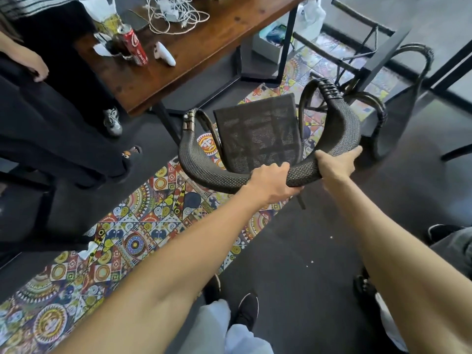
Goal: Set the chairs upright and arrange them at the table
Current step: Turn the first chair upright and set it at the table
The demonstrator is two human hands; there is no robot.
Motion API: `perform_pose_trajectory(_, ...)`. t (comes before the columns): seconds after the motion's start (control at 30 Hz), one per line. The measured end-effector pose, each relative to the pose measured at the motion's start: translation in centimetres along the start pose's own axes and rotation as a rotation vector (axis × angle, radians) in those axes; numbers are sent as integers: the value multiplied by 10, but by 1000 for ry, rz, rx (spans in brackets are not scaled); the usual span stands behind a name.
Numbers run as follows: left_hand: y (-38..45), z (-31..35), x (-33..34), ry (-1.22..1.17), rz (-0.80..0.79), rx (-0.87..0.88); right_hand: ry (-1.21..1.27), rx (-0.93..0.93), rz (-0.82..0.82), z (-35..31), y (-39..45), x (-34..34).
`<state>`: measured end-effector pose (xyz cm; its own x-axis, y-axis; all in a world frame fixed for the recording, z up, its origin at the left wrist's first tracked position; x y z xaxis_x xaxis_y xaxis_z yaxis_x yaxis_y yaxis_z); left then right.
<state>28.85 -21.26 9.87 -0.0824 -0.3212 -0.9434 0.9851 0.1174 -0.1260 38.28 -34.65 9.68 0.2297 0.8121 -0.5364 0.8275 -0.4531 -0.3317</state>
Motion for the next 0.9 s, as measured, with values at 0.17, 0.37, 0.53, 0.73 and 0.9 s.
perform_pose_trajectory(0.17,40,1,3,1,38,-51,49,-76,-80,-31,45,30)
perform_pose_trajectory(0.37,106,-39,-10,27,71,-85,84,-131,-198,-60,104,111)
perform_pose_trajectory(0.53,162,-57,-24,36,91,-156,79,-148,-295,-111,121,152)
perform_pose_trajectory(0.73,236,-43,-30,-23,139,-318,-48,-271,-401,-166,176,184)
perform_pose_trajectory(0.9,278,-48,-38,-88,138,-332,-69,-334,-476,-204,212,212)
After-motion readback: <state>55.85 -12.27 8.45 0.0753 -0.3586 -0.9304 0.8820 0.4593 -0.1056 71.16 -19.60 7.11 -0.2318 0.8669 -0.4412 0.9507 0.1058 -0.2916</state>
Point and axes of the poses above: each hand's wrist, its own y-axis towards the middle knuckle, its own x-axis out of the palm, z = x × y, the point moved 1 cm from there along y, towards the middle knuckle, and after that the axes turned 9 degrees about z, right-handed, at the moved point
